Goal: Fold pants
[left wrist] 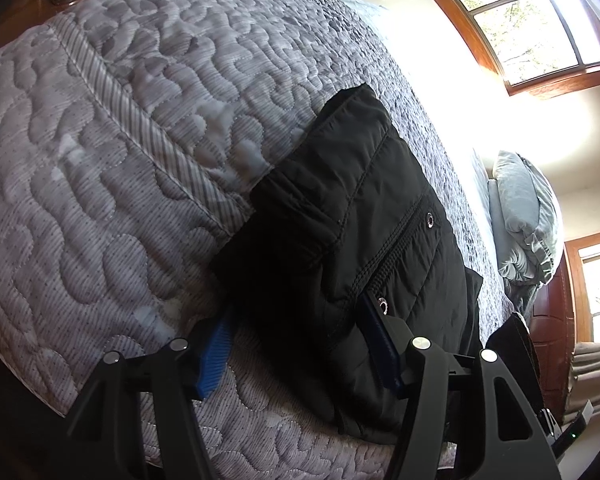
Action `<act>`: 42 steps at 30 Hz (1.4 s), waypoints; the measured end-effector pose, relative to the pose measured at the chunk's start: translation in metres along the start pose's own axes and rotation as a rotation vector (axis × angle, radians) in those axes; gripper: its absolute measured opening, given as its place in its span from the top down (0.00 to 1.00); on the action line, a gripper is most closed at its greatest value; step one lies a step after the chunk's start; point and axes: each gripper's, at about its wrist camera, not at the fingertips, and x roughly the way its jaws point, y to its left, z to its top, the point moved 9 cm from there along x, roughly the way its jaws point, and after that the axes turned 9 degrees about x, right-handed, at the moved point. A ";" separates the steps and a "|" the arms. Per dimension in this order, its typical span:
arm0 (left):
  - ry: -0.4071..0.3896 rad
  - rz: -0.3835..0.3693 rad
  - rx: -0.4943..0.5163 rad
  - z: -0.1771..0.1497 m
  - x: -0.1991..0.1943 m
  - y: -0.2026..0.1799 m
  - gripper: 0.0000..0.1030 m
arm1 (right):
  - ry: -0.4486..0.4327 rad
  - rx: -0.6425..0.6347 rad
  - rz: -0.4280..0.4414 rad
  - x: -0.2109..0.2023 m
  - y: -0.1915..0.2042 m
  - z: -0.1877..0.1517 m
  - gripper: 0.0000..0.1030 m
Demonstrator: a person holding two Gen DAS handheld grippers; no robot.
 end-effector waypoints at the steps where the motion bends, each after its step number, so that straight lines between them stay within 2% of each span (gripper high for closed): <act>1: 0.000 0.001 0.002 0.000 0.000 0.000 0.40 | 0.001 -0.003 0.004 0.001 0.002 -0.001 0.86; 13: 0.008 0.004 0.005 0.001 0.004 -0.002 0.40 | 0.019 -0.083 0.005 0.022 0.032 -0.013 0.86; 27: 0.014 -0.005 0.012 0.002 0.006 -0.002 0.40 | 0.032 -0.268 -0.083 0.053 0.078 -0.040 0.86; 42: 0.015 -0.016 0.016 0.000 0.004 0.000 0.40 | 0.009 -0.383 -0.128 0.068 0.101 -0.053 0.86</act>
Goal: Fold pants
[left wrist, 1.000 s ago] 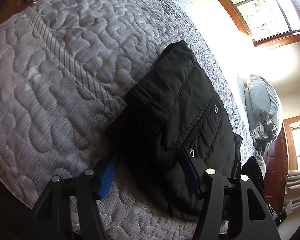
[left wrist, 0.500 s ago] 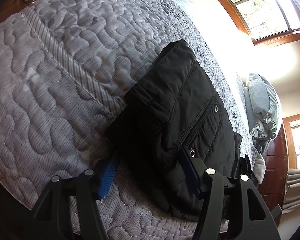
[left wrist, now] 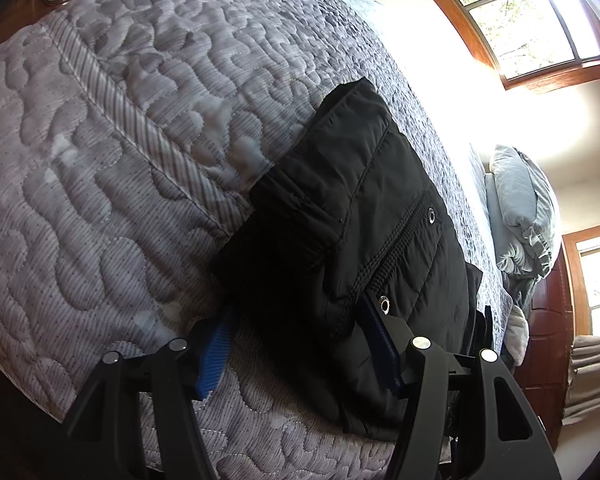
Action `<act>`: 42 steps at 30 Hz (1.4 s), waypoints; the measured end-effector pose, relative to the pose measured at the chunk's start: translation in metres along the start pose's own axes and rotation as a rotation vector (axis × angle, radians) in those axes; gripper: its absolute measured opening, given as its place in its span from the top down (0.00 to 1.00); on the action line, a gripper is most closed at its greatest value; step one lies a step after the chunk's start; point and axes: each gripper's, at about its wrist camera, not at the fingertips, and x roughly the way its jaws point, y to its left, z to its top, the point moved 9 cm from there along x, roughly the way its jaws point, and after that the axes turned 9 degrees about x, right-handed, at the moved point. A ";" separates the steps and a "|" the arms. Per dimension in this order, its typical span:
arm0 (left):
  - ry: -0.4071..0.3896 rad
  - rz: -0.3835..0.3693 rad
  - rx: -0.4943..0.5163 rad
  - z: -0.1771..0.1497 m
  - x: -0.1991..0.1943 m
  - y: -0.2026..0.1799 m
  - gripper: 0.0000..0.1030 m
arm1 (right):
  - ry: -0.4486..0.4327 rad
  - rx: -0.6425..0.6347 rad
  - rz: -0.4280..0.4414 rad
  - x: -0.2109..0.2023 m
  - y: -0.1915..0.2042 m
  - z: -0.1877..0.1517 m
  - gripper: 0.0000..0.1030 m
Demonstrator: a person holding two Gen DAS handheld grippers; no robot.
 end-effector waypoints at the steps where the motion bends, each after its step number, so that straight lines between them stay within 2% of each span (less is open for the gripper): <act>1: 0.000 -0.001 0.000 0.000 0.000 0.000 0.40 | -0.005 -0.001 0.002 -0.002 0.001 0.001 0.86; 8: 0.001 0.002 0.001 -0.001 -0.001 0.001 0.40 | -0.003 -0.038 -0.008 0.004 0.010 -0.004 0.85; 13: 0.004 0.004 0.004 -0.001 -0.001 0.001 0.40 | -0.004 -0.059 -0.015 0.002 0.015 -0.005 0.77; 18: 0.007 0.006 -0.004 0.000 0.000 0.002 0.40 | -0.048 -0.080 -0.018 -0.020 0.015 -0.003 0.55; 19: 0.007 0.006 -0.006 0.000 0.000 0.002 0.40 | -0.052 -0.073 0.004 -0.026 0.016 -0.002 0.52; 21: 0.007 0.006 -0.011 0.001 0.000 0.002 0.39 | -0.057 -0.018 0.104 -0.042 0.018 0.000 0.33; 22: 0.007 0.006 -0.013 0.002 0.000 0.002 0.39 | -0.065 -0.002 0.133 -0.049 0.018 0.002 0.32; 25: 0.006 0.012 -0.022 0.003 0.001 0.001 0.36 | -0.072 0.078 0.248 -0.067 0.008 0.007 0.33; 26: 0.006 0.018 -0.022 0.003 0.002 -0.001 0.35 | -0.077 0.130 0.281 -0.071 -0.002 0.009 0.41; 27: 0.006 0.024 -0.022 0.003 0.003 -0.002 0.33 | -0.072 0.189 0.305 -0.070 -0.015 0.011 0.54; 30: 0.004 0.036 -0.025 0.004 0.005 -0.007 0.28 | -0.005 0.338 0.326 -0.046 -0.050 0.009 0.72; 33: -0.003 0.054 -0.023 0.004 0.007 -0.012 0.25 | 0.086 0.348 0.318 -0.015 -0.056 0.001 0.72; 35: -0.009 0.059 -0.022 0.004 0.008 -0.015 0.23 | 0.143 0.340 0.358 -0.002 -0.046 -0.005 0.73; 40: -0.028 0.009 -0.064 0.004 0.008 -0.014 0.22 | 0.209 0.239 0.415 0.008 -0.034 -0.003 0.79; 42: -0.040 -0.024 -0.097 0.004 0.007 -0.011 0.22 | 0.224 0.233 0.471 0.004 -0.043 0.007 0.76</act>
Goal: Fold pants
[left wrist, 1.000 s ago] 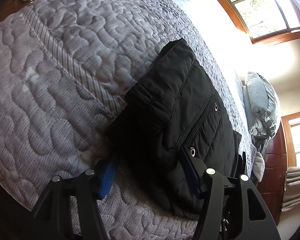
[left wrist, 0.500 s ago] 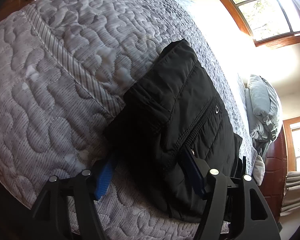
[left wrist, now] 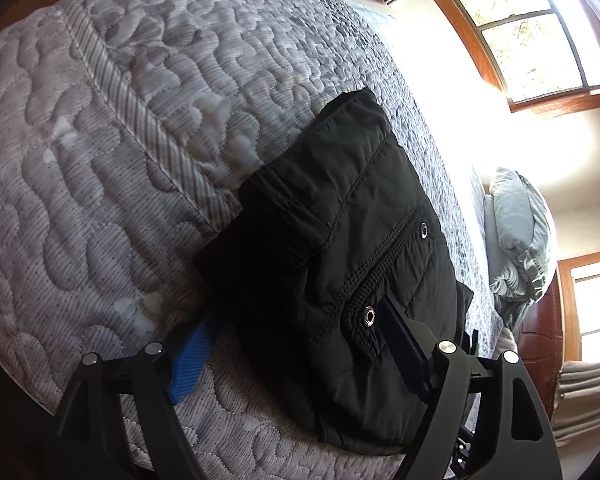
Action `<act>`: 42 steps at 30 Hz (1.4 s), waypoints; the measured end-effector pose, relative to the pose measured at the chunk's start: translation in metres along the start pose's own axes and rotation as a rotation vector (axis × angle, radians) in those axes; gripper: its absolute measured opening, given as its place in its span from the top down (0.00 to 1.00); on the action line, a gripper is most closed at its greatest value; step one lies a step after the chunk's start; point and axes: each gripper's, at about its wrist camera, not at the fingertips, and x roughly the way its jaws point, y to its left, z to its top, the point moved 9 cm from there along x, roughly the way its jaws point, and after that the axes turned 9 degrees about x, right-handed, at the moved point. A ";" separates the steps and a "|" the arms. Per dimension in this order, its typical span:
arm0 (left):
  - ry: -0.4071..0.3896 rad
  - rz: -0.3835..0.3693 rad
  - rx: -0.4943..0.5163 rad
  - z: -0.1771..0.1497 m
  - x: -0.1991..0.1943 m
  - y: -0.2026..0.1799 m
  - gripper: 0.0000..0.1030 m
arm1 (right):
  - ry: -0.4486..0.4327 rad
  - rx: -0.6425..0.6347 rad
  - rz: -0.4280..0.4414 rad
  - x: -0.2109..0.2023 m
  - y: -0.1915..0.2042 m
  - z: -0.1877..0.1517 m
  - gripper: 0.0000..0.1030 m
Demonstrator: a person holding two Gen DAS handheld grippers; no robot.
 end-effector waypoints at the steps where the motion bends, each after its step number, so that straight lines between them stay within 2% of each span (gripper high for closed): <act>1: -0.004 -0.011 -0.009 0.000 0.000 0.001 0.23 | 0.011 -0.002 0.035 -0.008 0.000 0.007 0.70; 2: -0.007 -0.017 -0.014 0.000 0.000 0.002 0.24 | 0.014 -0.004 0.075 -0.017 -0.001 0.017 0.56; 3: -0.010 -0.021 -0.020 0.000 -0.001 0.002 0.25 | 0.018 -0.003 0.138 -0.027 0.000 0.033 0.48; 4: -0.012 -0.030 -0.033 0.000 -0.001 0.003 0.25 | 0.029 -0.004 0.213 -0.036 0.003 0.049 0.47; 5: -0.018 -0.044 -0.054 0.000 -0.002 0.004 0.25 | 0.052 -0.011 0.289 -0.044 0.009 0.067 0.41; 7: -0.031 -0.077 -0.102 0.000 -0.003 0.007 0.26 | 0.073 -0.037 0.385 -0.058 0.020 0.110 0.35; 8: -0.041 -0.092 -0.125 0.000 -0.003 0.009 0.26 | 0.105 -0.051 0.450 -0.063 0.030 0.128 0.28; 9: -0.050 -0.110 -0.153 0.000 -0.004 0.011 0.26 | 0.135 -0.066 0.514 -0.066 0.042 0.146 0.25; 10: -0.058 -0.129 -0.182 0.001 -0.004 0.014 0.26 | 0.148 -0.084 0.548 -0.071 0.059 0.163 0.24; 12: -0.072 -0.159 -0.226 0.002 -0.003 0.017 0.27 | 0.184 -0.157 0.584 -0.070 0.082 0.201 0.16; 15: -0.086 -0.173 -0.252 0.004 -0.003 0.019 0.28 | 0.263 -0.233 0.638 -0.058 0.112 0.238 0.13; 18: -0.078 -0.193 -0.257 0.003 -0.001 0.016 0.30 | 0.338 -0.326 0.643 -0.034 0.149 0.270 0.12; 21: -0.088 -0.185 -0.256 0.002 0.002 0.012 0.30 | 0.396 -0.397 0.634 -0.009 0.189 0.288 0.12; 24: -0.110 -0.199 -0.295 0.000 0.003 0.016 0.29 | 0.460 -0.466 0.635 0.013 0.225 0.301 0.12; 28: -0.136 -0.191 -0.292 -0.003 0.001 0.018 0.31 | 0.537 -0.537 0.634 0.042 0.242 0.297 0.12; 33: -0.135 -0.178 -0.302 -0.007 0.003 0.023 0.49 | 0.622 -0.602 0.685 0.063 0.267 0.291 0.12; 42: -0.149 -0.175 -0.361 -0.016 0.001 0.034 0.53 | 0.695 -0.645 0.742 0.081 0.280 0.290 0.11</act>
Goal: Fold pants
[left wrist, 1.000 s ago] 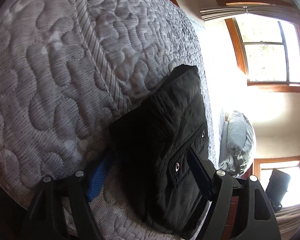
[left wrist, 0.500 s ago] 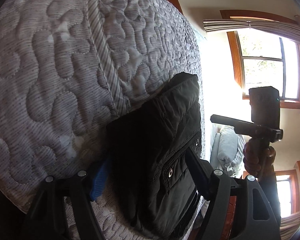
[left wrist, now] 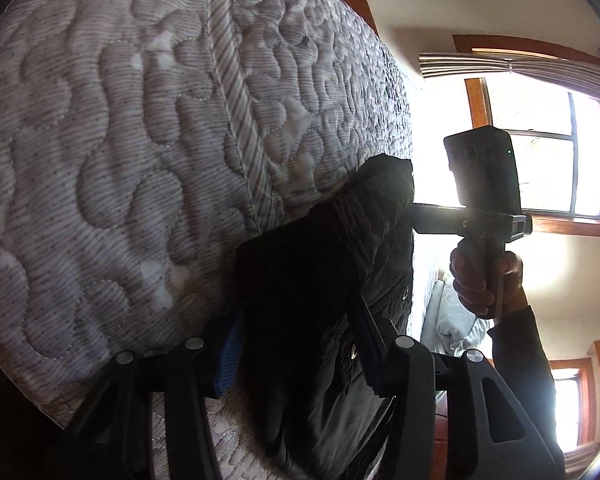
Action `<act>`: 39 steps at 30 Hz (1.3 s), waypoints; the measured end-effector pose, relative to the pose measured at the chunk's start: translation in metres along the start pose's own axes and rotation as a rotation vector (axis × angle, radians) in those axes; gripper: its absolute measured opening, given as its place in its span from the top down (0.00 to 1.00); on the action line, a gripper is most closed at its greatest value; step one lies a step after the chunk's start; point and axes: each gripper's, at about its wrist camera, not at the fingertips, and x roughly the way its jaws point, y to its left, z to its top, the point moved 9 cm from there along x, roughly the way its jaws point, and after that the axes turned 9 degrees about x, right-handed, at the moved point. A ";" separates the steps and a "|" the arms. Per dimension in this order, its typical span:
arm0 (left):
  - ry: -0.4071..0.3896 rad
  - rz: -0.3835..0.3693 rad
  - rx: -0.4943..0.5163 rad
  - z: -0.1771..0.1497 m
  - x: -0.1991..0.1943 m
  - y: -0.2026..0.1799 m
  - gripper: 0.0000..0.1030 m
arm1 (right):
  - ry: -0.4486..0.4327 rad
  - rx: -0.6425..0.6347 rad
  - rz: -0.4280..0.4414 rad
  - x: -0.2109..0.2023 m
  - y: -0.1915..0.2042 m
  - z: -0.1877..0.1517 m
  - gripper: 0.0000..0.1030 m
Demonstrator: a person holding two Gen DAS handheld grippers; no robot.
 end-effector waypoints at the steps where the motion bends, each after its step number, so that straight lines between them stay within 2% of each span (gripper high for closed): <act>1: -0.001 0.002 -0.004 0.000 0.000 0.000 0.53 | 0.003 -0.003 -0.002 0.002 0.000 0.002 0.12; 5: -0.009 0.003 -0.015 -0.003 -0.004 0.000 0.60 | 0.011 -0.002 0.008 -0.001 -0.001 -0.001 0.49; 12: -0.021 -0.014 -0.007 -0.008 -0.011 -0.006 0.66 | -0.013 -0.021 -0.050 -0.015 0.010 -0.011 0.68; 18: -0.030 -0.020 0.054 -0.009 -0.021 -0.028 0.70 | -0.047 -0.036 -0.111 -0.036 0.028 -0.026 0.74; 26: -0.044 -0.042 0.170 -0.014 -0.042 -0.078 0.71 | -0.110 -0.029 -0.210 -0.070 0.052 -0.059 0.74; 33: -0.048 -0.062 0.305 -0.029 -0.056 -0.135 0.71 | -0.192 0.000 -0.279 -0.108 0.067 -0.106 0.74; 39: -0.042 -0.069 0.433 -0.055 -0.065 -0.185 0.71 | -0.271 0.029 -0.326 -0.131 0.078 -0.152 0.74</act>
